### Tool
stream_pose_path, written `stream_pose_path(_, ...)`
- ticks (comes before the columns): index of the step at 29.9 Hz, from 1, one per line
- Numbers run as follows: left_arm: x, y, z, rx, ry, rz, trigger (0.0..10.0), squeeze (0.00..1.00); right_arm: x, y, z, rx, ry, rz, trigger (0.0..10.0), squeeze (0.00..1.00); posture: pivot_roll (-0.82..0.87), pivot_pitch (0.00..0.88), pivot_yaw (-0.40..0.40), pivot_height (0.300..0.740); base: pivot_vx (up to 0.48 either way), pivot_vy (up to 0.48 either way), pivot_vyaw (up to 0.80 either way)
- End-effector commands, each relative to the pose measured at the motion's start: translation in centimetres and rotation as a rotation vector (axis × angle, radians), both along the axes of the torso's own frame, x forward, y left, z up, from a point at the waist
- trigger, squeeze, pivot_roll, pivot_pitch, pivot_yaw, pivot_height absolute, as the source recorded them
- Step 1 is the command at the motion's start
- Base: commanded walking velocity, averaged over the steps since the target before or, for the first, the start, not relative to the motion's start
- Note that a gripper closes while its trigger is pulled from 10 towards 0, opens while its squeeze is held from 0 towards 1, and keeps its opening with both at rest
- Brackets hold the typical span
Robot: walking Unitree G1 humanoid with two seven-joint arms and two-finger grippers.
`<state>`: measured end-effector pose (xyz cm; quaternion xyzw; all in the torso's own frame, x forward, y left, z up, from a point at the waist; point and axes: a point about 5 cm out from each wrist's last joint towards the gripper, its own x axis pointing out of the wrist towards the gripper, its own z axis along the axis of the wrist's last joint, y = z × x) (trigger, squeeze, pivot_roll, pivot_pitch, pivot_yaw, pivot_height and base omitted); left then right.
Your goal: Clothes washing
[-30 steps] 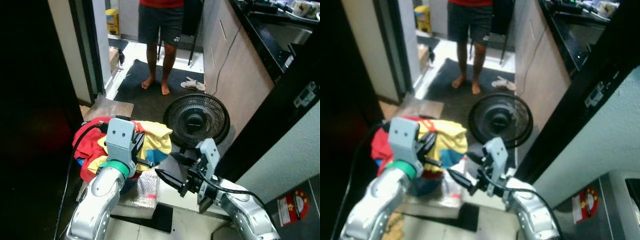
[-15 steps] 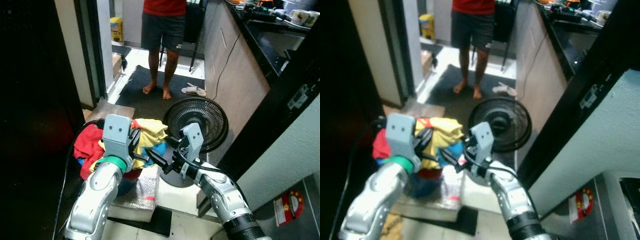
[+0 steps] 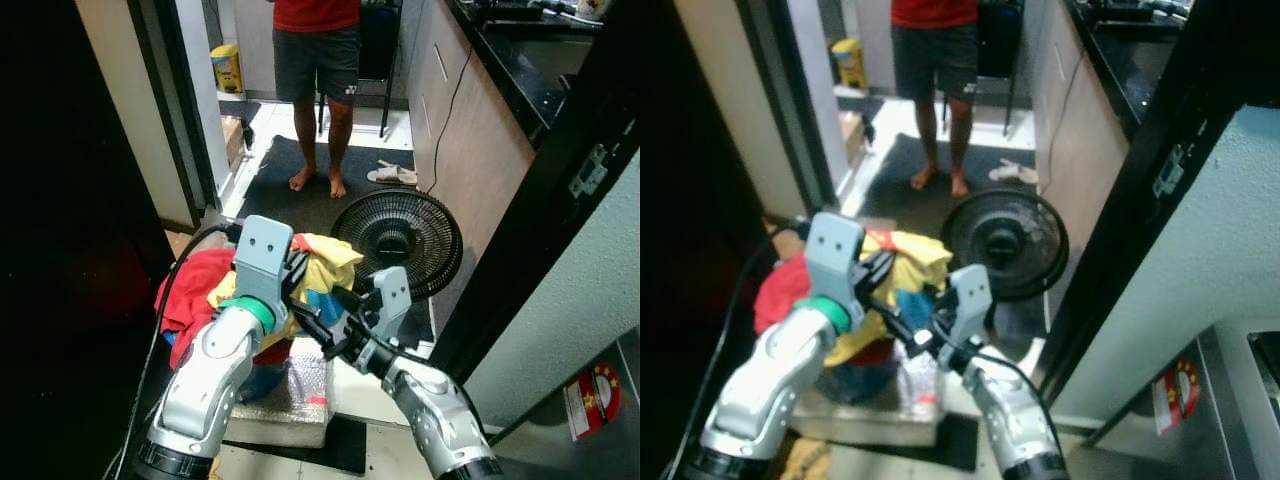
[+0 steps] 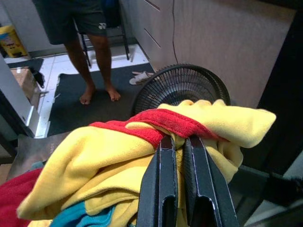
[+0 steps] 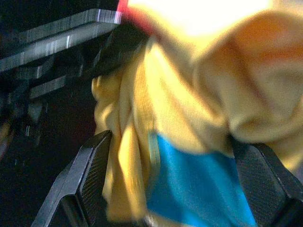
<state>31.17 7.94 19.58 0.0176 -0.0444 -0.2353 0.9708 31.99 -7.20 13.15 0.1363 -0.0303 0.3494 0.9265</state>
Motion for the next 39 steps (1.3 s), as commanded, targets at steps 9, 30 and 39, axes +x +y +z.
stream_pose_path(9,0.2,0.1,0.0,0.015,-0.01,-0.005,10.0,0.0,-1.7,-0.6,-0.9,-0.013,0.016,0.046,10.0,1.0,0.0,0.072,0.103,0.74,0.0,0.0,0.0)
stream_pose_path(30,0.0,-0.2,-0.6,0.008,0.01,-0.016,10.0,0.0,-5.9,-7.1,-2.0,-0.286,0.031,-0.079,10.0,1.0,-0.03,0.105,0.094,0.74,0.0,0.0,0.0)
stream_pose_path(39,0.0,-0.7,-0.4,-0.001,0.009,-0.028,10.0,0.0,0.8,-14.0,2.0,-0.406,-0.099,-0.567,10.0,1.0,-0.03,0.121,0.097,0.74,0.0,0.0,0.0)
